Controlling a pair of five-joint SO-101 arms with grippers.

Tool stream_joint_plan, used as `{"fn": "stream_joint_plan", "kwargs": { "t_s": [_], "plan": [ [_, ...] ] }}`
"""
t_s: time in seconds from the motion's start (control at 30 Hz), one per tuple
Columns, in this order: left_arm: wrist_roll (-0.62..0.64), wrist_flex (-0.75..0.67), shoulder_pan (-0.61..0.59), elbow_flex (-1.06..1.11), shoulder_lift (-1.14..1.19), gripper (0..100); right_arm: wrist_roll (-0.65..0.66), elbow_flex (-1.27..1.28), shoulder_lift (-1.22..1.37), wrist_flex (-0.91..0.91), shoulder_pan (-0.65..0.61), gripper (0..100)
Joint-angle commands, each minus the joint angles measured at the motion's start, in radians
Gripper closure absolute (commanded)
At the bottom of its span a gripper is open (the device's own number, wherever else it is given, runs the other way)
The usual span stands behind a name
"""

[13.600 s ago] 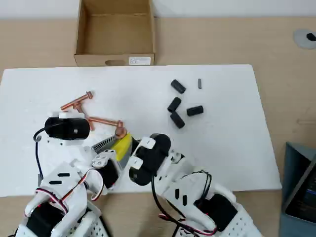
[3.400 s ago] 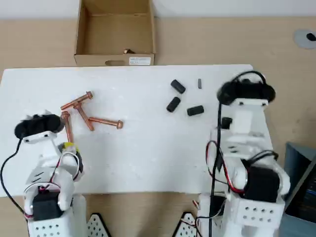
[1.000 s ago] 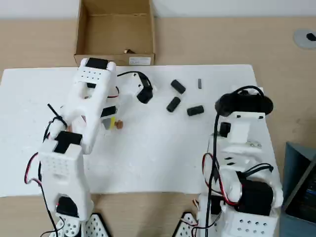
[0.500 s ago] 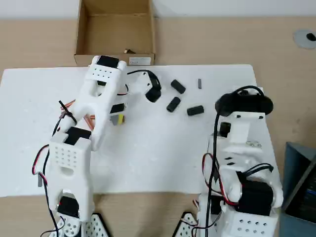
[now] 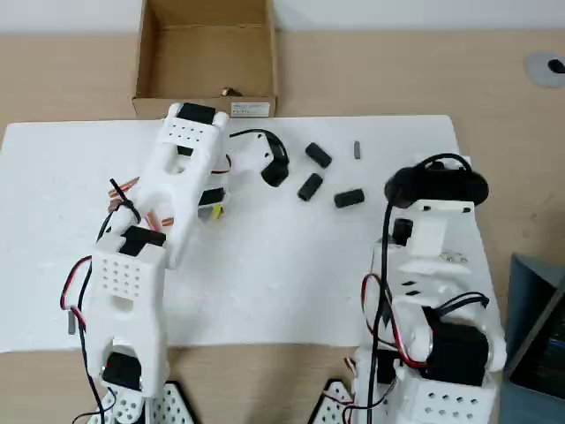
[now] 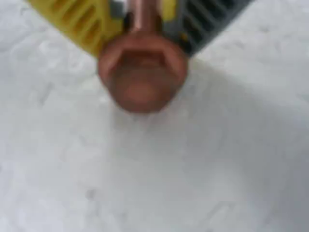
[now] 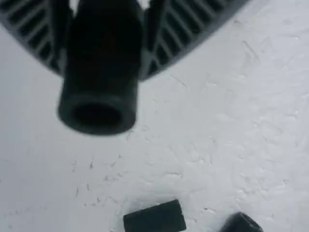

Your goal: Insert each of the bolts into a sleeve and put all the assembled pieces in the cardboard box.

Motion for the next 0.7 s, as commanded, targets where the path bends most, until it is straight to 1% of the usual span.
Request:
{"fn": "stream_joint_plan", "kwargs": {
  "t_s": [0.0, 0.17, 0.23, 0.33, 0.4, 0.53, 0.57, 0.6, 0.67],
  "plan": [
    [0.055, 0.046, 0.003, -0.035, -0.015, 100, -0.009, -0.008, -0.007, -0.018, 0.012, 98.9],
    [0.127, 0.138, 0.006, -0.126, -0.117, 99, -0.006, -0.048, -0.007, -0.021, 0.012, 98.9],
    [0.158, 0.149, 0.008, -0.133, -0.176, 99, -0.005, -0.087, -0.004, -0.023, 0.008, 98.9],
    [0.242, 0.15, 0.014, -0.132, -0.275, 99, -0.003, -0.128, -0.001, -0.023, 0.007, 98.9],
    [0.347, 0.15, 0.029, -0.13, -0.341, 99, 0.017, -0.139, -0.002, -0.018, 0.005, 98.9],
    [0.697, 0.15, 0.071, -0.106, -0.495, 100, 0.06, -0.147, -0.007, -0.017, 0.007, 98.9],
    [0.752, 0.152, 0.08, -0.089, -0.538, 100, 0.068, -0.147, -0.008, -0.015, 0.008, 98.9],
    [0.773, 0.152, 0.094, -0.071, -0.579, 100, 0.071, -0.148, -0.008, -0.015, 0.01, 98.9],
    [0.778, 0.152, 0.117, -0.017, -0.674, 100, 0.075, -0.17, -0.008, 0.018, 0.01, 98.9]
  ]
}}
